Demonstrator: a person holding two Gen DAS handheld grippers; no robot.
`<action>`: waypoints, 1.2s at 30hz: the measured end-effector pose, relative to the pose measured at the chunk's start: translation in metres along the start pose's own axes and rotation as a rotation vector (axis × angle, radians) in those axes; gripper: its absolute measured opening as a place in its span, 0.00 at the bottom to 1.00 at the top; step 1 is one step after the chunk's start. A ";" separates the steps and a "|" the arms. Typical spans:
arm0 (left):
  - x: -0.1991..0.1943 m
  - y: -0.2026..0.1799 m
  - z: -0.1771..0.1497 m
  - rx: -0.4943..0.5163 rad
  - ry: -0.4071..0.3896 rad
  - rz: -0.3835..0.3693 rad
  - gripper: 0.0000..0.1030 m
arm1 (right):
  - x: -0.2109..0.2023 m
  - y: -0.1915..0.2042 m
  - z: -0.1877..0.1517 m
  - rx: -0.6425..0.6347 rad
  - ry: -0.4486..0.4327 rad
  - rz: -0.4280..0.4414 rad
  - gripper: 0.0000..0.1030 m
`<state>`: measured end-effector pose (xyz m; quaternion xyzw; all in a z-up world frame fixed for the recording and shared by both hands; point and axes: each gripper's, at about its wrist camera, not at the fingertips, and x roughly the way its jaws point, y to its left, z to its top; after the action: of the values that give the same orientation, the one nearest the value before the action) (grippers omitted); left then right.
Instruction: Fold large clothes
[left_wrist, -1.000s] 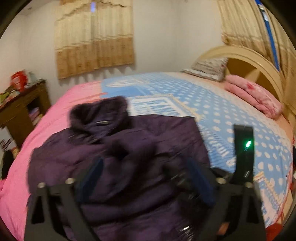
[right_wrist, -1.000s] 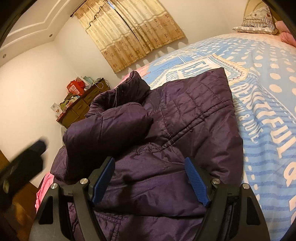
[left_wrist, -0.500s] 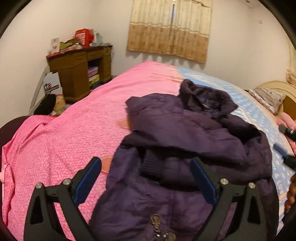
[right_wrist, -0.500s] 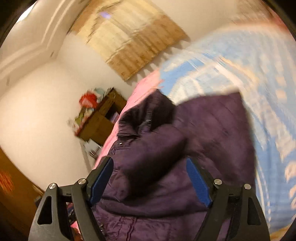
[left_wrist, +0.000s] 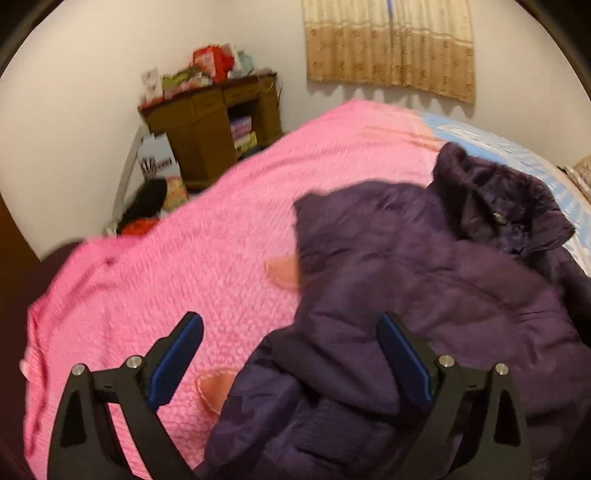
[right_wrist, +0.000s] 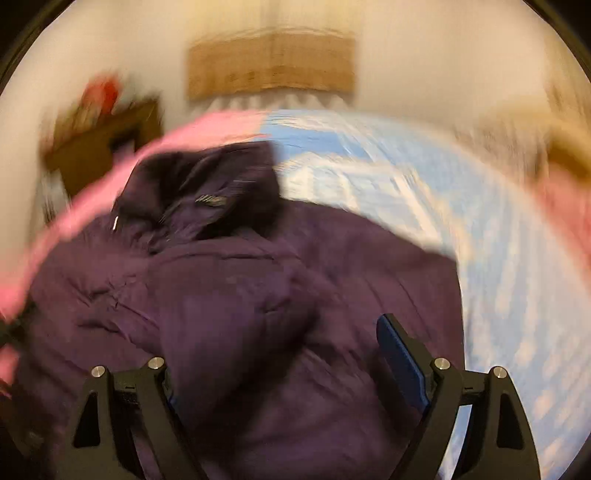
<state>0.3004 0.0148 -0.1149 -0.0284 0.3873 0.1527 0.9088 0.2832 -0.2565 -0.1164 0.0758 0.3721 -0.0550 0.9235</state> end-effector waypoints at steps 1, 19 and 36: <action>0.004 0.003 -0.003 -0.012 0.008 0.009 0.95 | 0.000 -0.019 -0.007 0.068 0.017 0.007 0.86; -0.036 0.014 0.005 0.044 -0.042 -0.021 0.99 | -0.059 -0.041 -0.006 0.021 -0.139 0.119 0.85; 0.001 -0.068 0.179 0.276 0.054 -0.315 1.00 | -0.019 0.002 0.182 -0.151 0.037 0.247 0.83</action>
<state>0.4453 -0.0191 0.0049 0.0324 0.4195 -0.0466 0.9060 0.3937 -0.2868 0.0263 0.0520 0.3801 0.0885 0.9192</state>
